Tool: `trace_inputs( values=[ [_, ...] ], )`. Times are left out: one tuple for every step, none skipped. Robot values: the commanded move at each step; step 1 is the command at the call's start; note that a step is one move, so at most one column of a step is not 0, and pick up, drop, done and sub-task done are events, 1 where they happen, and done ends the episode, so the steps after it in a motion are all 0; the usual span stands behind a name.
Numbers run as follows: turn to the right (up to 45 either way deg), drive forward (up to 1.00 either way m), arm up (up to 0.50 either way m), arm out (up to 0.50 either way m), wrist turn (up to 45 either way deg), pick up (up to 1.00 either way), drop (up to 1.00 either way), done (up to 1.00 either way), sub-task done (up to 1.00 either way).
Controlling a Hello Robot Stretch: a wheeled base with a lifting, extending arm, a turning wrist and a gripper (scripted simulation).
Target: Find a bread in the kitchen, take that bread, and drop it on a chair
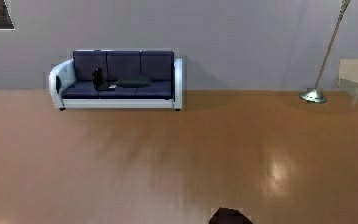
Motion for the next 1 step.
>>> trace_inputs(
  values=[
    [0.0,0.15,0.00,0.00,0.0,0.00,0.00,0.00,0.00]
  ],
)
